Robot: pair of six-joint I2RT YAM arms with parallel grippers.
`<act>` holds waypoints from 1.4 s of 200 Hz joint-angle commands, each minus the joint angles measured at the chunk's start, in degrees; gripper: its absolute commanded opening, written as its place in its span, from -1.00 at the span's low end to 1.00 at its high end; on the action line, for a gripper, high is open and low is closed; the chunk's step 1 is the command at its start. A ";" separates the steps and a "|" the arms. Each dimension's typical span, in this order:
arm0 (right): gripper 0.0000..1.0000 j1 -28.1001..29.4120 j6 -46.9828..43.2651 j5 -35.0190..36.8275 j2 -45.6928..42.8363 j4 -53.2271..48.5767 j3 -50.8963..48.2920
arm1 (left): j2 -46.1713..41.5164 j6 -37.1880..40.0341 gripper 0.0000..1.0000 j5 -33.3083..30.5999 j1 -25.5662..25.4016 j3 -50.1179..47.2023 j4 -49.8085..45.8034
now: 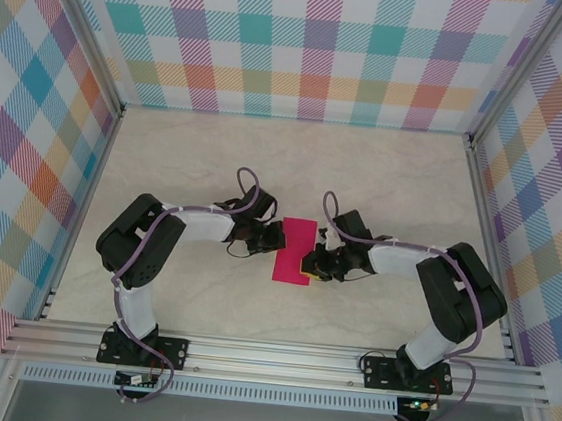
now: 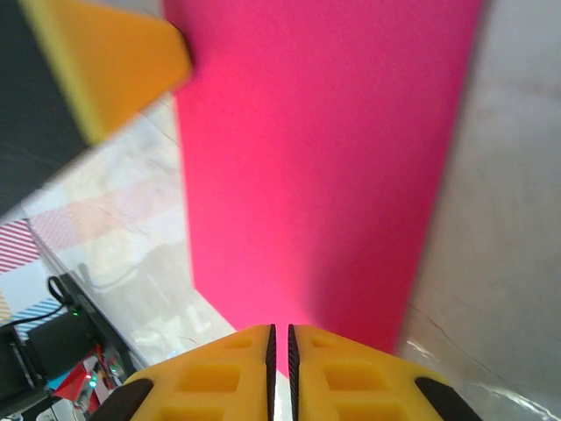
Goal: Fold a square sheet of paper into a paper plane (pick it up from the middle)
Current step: First fold in half a square sheet of paper at the center of the table.
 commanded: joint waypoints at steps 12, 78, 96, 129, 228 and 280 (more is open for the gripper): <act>-0.72 0.40 0.82 1.91 2.31 1.39 -1.76 | 2.00 0.97 -1.00 -3.59 -0.44 -2.17 -8.58; -0.67 2.01 0.93 0.36 -4.19 0.04 -2.53 | 2.09 1.12 -1.00 -3.43 -0.44 -2.22 -8.56; -0.67 2.47 1.18 0.55 -3.16 1.01 -3.88 | 2.23 1.18 -1.00 -3.33 -0.44 -2.11 -8.58; -0.72 2.58 1.54 1.11 0.10 1.97 -4.97 | 2.27 1.31 -1.00 -3.09 -0.44 -1.90 -8.75; -0.67 -8.81 -2.79 3.01 0.73 -2.03 12.87 | 2.34 1.37 -1.00 -3.43 -0.44 -2.35 -8.32; -0.72 -10.85 -3.18 0.41 13.62 -2.04 22.19 | 2.89 1.01 -1.00 -2.86 -0.44 -2.30 -7.85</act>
